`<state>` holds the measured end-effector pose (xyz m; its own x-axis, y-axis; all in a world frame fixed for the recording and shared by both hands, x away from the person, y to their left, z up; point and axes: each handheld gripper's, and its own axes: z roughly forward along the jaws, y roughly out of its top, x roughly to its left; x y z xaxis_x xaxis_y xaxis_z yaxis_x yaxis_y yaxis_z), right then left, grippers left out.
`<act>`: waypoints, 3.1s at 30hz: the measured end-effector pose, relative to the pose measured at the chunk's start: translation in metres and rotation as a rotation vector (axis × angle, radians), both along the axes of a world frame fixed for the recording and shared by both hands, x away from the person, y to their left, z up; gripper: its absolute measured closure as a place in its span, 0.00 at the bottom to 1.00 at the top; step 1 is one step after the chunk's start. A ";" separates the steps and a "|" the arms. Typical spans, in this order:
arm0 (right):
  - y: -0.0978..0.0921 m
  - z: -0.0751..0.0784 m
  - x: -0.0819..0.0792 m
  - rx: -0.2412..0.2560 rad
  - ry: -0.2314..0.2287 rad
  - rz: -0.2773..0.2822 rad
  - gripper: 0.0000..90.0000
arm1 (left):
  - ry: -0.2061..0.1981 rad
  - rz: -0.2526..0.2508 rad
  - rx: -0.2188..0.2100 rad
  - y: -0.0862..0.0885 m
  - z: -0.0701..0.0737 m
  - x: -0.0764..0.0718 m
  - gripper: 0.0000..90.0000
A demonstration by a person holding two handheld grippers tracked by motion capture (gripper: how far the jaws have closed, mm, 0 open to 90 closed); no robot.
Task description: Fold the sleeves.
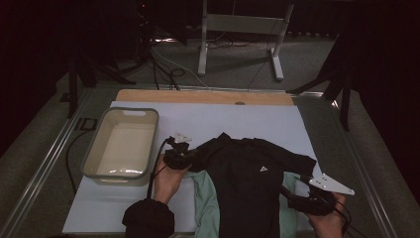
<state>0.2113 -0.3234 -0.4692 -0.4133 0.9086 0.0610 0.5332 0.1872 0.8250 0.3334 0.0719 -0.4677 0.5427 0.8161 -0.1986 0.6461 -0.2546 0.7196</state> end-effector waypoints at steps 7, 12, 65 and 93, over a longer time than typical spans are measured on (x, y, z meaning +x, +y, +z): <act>0.000 0.000 0.000 0.001 0.000 0.001 0.16 | -0.007 -0.027 -0.030 -0.011 0.010 -0.001 0.98; 0.000 0.000 0.000 0.001 0.000 0.002 0.15 | -0.008 -0.067 -0.043 -0.023 0.014 -0.006 0.98; 0.087 0.022 0.079 -0.037 0.037 0.071 0.18 | 0.019 -0.377 -0.008 -0.048 -0.019 -0.068 0.86; 0.150 -0.008 0.109 -0.025 0.169 0.116 0.29 | 0.019 -0.412 -0.066 -0.053 -0.015 -0.072 0.74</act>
<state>0.3201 -0.1738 -0.4769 -0.5011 0.8576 0.1161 0.6374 0.2750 0.7198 0.2612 0.0185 -0.4832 0.8169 0.5165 -0.2566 0.5132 -0.4479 0.7321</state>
